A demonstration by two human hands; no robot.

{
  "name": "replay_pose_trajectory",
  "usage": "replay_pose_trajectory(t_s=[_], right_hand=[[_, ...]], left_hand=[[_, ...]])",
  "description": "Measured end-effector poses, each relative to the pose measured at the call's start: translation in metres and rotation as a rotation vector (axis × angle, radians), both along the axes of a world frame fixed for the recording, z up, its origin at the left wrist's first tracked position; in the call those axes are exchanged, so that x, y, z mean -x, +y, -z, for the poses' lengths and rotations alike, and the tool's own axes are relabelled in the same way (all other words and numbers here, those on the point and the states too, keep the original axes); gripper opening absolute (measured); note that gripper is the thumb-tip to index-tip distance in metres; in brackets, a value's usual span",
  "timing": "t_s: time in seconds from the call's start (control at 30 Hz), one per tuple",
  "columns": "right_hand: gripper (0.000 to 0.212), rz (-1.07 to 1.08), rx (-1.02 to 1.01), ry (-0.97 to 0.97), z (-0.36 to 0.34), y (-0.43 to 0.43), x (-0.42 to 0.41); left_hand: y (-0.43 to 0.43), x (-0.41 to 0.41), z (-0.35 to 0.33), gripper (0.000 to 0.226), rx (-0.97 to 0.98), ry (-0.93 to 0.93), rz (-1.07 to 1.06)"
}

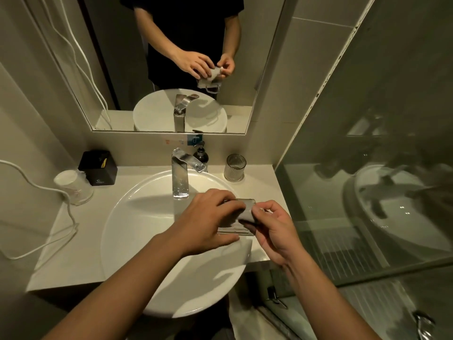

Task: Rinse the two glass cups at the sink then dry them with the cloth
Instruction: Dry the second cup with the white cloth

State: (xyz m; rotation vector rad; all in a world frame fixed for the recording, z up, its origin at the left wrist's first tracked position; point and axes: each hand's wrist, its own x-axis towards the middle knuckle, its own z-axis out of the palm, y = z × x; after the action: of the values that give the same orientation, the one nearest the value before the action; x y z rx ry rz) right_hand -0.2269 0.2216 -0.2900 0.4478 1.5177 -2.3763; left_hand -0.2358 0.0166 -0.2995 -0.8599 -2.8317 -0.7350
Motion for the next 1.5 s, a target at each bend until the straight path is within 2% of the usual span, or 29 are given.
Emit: replay_pose_trajectory(t_s=[0.07,0.17,0.3,0.47,0.6,0.67,0.77,0.9,1.03,1.3,1.47,1.5], right_hand=[[0.003,-0.006,-0.010,-0.028,0.001,0.000,-0.001],[0.008,-0.020,0.016,-0.026,0.003,0.000,-0.003],[0.025,-0.063,-0.017,0.011,0.001,0.004,-0.006],[0.023,-0.129,-0.012,0.054,-0.001,0.009,-0.009],[0.023,-0.169,-0.038,0.084,-0.003,0.010,-0.013],[0.022,-0.132,-0.045,0.090,-0.002,0.012,-0.011],[0.021,-0.069,-0.039,0.078,0.001,0.013,-0.006],[0.015,-0.065,-0.063,0.042,0.003,0.012,-0.004],[0.019,-0.093,-0.034,0.085,0.000,0.012,-0.005],[0.017,-0.219,-0.116,0.152,-0.008,0.020,-0.006],[0.036,-0.144,-0.115,0.204,-0.013,0.032,0.004],[0.031,-0.104,-0.121,0.225,-0.017,0.035,0.007]], left_hand=[[0.000,0.000,0.005,0.069,0.038,0.028,0.009],[-0.001,0.004,0.004,0.066,-0.016,-0.011,-0.007],[-0.005,0.011,-0.003,0.067,-0.111,-0.203,-0.010],[-0.007,0.016,-0.009,0.057,-0.266,-0.435,-0.017],[-0.008,0.019,-0.012,0.050,-0.284,-0.570,-0.039],[-0.006,0.016,-0.012,0.052,-0.212,-0.477,-0.035],[0.004,0.009,-0.014,0.053,-0.067,-0.188,-0.003],[0.012,0.009,-0.012,0.073,0.028,-0.148,0.015],[0.009,0.010,-0.012,0.069,-0.078,-0.244,-0.006],[-0.004,0.013,-0.017,0.057,-0.317,-0.597,-0.041],[-0.014,0.013,-0.015,0.052,-0.531,-0.739,-0.112],[-0.016,0.013,-0.014,0.051,-0.556,-0.737,-0.135]])
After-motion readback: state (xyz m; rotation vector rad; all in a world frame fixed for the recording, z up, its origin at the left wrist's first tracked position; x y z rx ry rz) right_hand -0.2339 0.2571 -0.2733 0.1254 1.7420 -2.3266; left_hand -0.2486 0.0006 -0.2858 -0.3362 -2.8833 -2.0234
